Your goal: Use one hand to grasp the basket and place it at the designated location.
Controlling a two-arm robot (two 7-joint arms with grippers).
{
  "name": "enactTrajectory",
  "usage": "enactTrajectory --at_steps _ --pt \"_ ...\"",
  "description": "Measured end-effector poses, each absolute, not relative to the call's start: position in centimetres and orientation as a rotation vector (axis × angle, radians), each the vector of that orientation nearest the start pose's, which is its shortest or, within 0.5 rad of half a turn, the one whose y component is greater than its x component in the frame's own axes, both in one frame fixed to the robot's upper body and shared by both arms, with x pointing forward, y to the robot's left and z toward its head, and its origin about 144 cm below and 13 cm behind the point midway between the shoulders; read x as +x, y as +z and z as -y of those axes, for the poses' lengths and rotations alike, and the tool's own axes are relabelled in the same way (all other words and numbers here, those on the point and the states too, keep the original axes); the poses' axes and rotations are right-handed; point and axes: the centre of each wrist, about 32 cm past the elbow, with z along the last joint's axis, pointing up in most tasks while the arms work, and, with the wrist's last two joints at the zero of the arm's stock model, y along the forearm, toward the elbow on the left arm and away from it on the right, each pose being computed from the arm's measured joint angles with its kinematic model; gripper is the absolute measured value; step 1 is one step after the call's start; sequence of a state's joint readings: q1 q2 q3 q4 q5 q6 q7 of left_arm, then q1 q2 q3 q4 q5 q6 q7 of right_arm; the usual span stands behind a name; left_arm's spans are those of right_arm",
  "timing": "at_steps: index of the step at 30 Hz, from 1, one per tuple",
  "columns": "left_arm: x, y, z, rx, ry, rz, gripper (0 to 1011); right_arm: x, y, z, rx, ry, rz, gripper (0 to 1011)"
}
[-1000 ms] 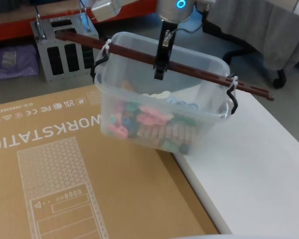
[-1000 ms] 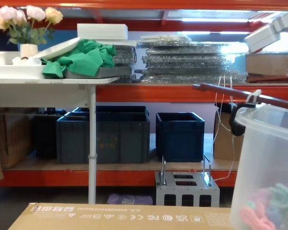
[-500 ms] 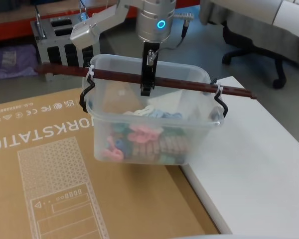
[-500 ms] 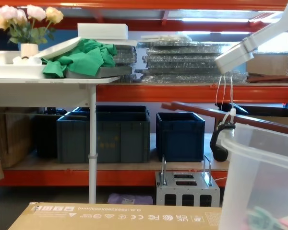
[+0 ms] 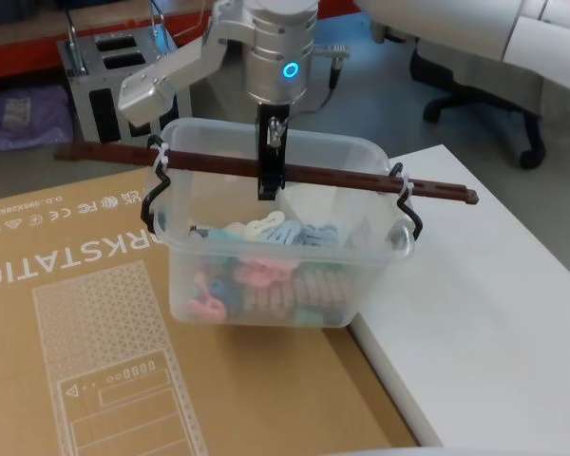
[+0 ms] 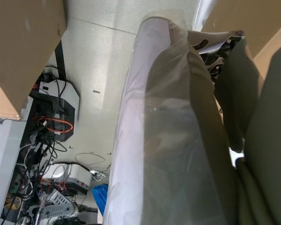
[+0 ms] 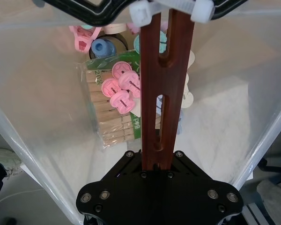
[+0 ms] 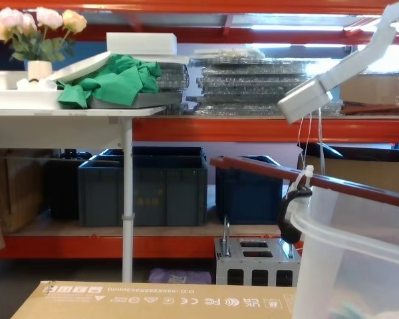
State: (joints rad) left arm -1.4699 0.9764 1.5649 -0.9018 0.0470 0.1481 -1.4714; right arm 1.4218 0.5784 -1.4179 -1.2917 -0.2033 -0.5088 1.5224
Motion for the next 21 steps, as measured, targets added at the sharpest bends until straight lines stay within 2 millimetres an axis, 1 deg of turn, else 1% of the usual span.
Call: enactTrajectory --at_steps 12,21 --pt "61.6 139.4 -49.7 1.629 0.176 -0.169 0 62.0 140.7 16.8 -1.394 0.914 1.026 1" --pt "61.6 139.4 -49.7 1.629 0.176 -0.169 0 61.3 140.3 16.0 -1.388 0.947 1.065 0"
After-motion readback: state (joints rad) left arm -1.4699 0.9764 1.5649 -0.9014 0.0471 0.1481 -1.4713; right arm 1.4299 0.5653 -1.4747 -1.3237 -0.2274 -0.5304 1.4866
